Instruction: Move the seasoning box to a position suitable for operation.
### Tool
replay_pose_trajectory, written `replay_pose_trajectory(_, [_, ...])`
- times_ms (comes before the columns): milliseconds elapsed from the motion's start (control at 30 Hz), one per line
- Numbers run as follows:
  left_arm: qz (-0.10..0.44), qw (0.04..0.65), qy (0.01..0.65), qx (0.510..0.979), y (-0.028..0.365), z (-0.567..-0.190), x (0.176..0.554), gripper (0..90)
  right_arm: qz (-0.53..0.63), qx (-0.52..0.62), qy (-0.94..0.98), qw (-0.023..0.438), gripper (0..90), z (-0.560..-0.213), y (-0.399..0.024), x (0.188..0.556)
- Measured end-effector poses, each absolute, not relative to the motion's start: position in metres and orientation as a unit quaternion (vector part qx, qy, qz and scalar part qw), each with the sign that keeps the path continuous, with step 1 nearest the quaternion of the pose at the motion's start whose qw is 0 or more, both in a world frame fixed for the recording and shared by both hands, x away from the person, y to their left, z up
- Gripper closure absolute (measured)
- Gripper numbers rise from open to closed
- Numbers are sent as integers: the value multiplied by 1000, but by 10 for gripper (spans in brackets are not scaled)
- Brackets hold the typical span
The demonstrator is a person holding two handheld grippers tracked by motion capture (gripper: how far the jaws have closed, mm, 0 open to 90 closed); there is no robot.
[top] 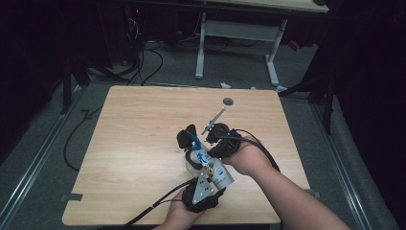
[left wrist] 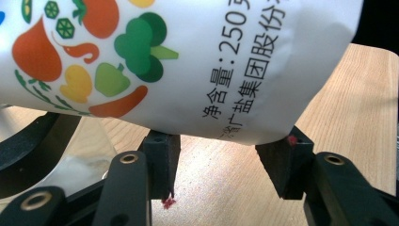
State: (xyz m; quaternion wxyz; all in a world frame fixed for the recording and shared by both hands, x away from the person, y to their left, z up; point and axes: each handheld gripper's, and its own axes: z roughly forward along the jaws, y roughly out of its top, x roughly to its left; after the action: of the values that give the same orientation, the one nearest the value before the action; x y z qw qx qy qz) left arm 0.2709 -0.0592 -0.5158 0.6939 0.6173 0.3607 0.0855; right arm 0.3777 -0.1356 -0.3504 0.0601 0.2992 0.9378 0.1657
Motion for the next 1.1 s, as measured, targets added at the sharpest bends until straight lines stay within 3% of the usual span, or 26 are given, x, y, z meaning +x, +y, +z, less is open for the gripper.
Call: replay_pose_trajectory(1100, [94, 700, 356, 612, -61, -513, 270, 524, 165, 291, 940, 66, 900, -346, -132, 379])
